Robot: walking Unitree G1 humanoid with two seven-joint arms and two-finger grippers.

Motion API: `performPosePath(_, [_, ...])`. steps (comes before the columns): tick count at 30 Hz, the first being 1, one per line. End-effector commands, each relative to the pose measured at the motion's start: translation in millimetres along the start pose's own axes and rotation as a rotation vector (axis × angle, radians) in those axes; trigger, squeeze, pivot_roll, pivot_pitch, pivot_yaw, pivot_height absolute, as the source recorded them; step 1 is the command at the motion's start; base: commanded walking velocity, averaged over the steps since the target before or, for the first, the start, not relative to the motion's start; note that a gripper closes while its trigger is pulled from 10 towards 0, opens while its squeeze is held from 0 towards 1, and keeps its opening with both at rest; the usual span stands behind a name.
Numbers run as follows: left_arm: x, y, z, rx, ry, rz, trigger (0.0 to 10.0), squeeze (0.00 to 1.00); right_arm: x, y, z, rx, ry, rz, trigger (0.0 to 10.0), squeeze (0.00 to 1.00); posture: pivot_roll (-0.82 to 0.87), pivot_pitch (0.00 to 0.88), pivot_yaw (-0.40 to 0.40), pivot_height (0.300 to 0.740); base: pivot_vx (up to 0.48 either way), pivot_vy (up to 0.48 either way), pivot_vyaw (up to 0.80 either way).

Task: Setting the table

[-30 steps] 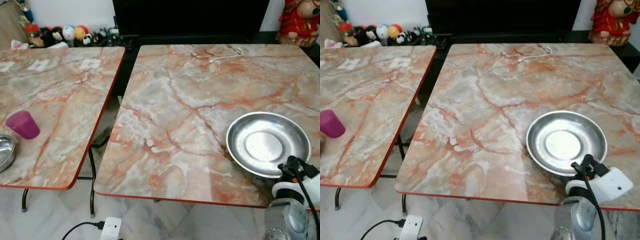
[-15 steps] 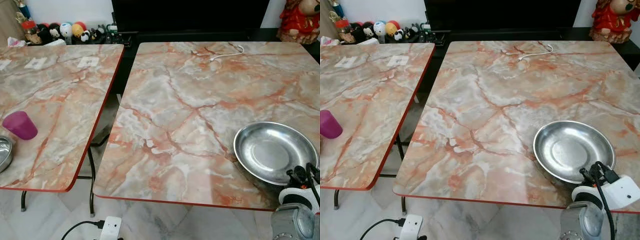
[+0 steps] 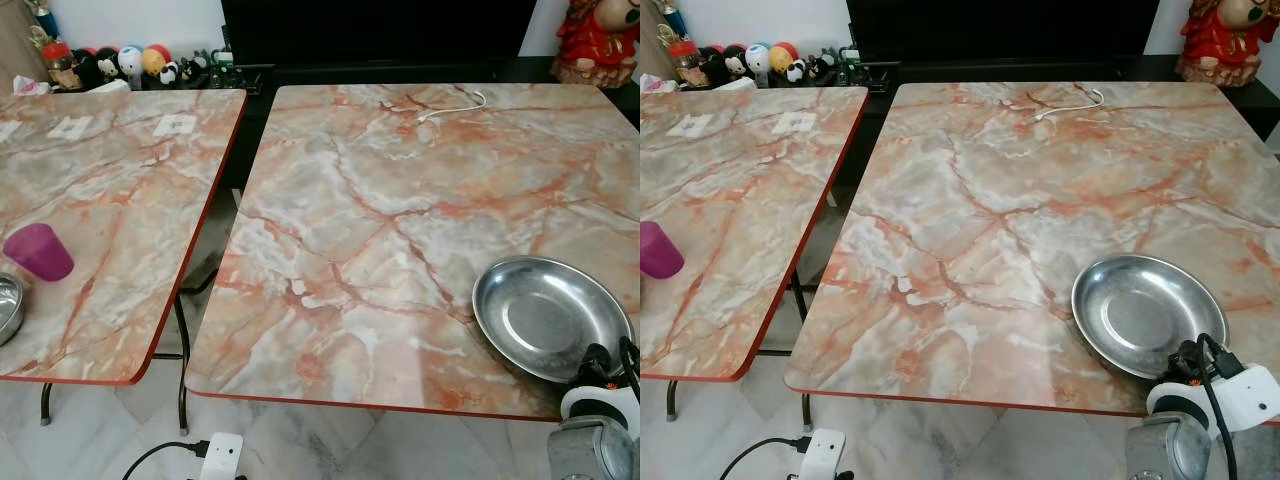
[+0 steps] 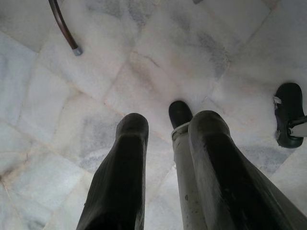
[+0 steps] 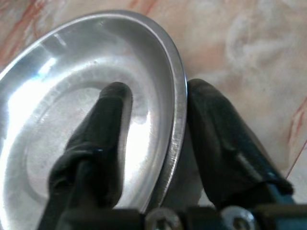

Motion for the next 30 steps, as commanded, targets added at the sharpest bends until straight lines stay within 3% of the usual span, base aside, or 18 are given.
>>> performPosePath(1, [-0.4,1.0,-7.8,0.031,-0.017,-0.003,10.0,0.00,2.8,11.6,-14.0,0.051,-0.041,-0.009,10.0,0.95,-0.13,0.105,0.033,0.740,0.000,0.000,0.00])
performPosePath(4, [-0.4,0.9,-7.6,0.031,-0.016,-0.003,10.0,0.00,7.2,16.4,-8.7,0.035,-0.013,0.016,10.0,0.90,-0.13,0.105,0.031,0.740,0.000,0.000,0.00])
performPosePath(5, [-0.4,0.9,-7.6,0.031,-0.015,-0.003,10.0,0.00,8.7,18.3,-5.0,0.020,0.005,0.030,10.0,0.65,-0.13,0.105,0.031,0.740,0.000,0.000,0.00])
performPosePath(6, [-0.3,0.9,-7.5,0.030,-0.015,-0.003,10.0,0.00,10.8,20.2,-0.2,-0.006,0.024,0.047,10.0,0.00,-0.13,0.103,0.030,0.740,0.000,0.000,0.00])
performPosePath(9, [-0.2,0.9,-7.2,0.029,-0.014,-0.003,10.0,0.00,18.8,27.8,17.2,-0.096,0.112,0.116,10.0,0.00,-0.14,0.104,0.031,0.740,0.000,0.000,0.00])
performPosePath(15, [-0.1,0.7,-6.0,0.024,-0.018,-0.004,10.0,0.00,28.3,26.0,21.3,-0.132,0.223,0.179,10.0,0.00,-0.14,0.103,0.030,0.740,0.000,0.000,0.00])
performPosePath(17, [-0.3,0.7,-5.5,0.022,-0.015,-0.005,10.0,0.00,26.5,24.1,20.5,-0.124,0.196,0.153,10.0,0.00,-0.13,0.100,0.027,0.740,0.000,0.000,0.00])
performPosePath(20, [-0.2,0.7,-5.3,0.020,-0.010,-0.002,10.0,0.00,32.4,20.5,20.7,-0.133,0.229,0.182,10.0,0.00,-0.14,0.099,0.028,0.740,0.000,0.000,0.00])
performPosePath(23, [0.1,0.7,-5.4,0.020,-0.006,0.001,10.0,0.00,47.1,14.3,15.2,-0.134,0.322,0.274,10.0,0.00,-0.14,0.099,0.031,0.740,0.000,0.000,0.00])
performPosePath(25, [0.1,0.8,-6.1,0.024,0.004,0.003,10.0,0.00,62.5,9.3,-2.4,-0.059,0.359,0.396,10.0,0.00,-0.13,0.098,0.034,0.740,0.000,0.000,0.00])
performPosePath(26, [0.0,0.8,-6.6,0.026,0.017,0.005,10.0,0.00,69.5,8.0,-11.4,-0.031,0.421,0.454,10.0,0.00,-0.13,0.094,0.032,0.740,0.000,0.000,0.00])
performPosePath(30, [-0.3,1.0,-7.9,0.032,0.038,0.011,10.0,0.00,76.9,1.7,-27.8,0.053,0.397,0.502,10.0,0.00,-0.12,0.092,0.027,0.740,0.000,0.139,0.00])
Point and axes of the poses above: a point about 5 cm out from each wrist's last joint towards the gripper, its own y axis pointing back from the gripper into the wrist, its own z axis along the axis of the wrist's last joint, x = y × z, the point moved 3 cm from there along -y, pointing out of the wrist towards the gripper, and after that the axes turned 12 degrees about -y, right-handed, at the moved point
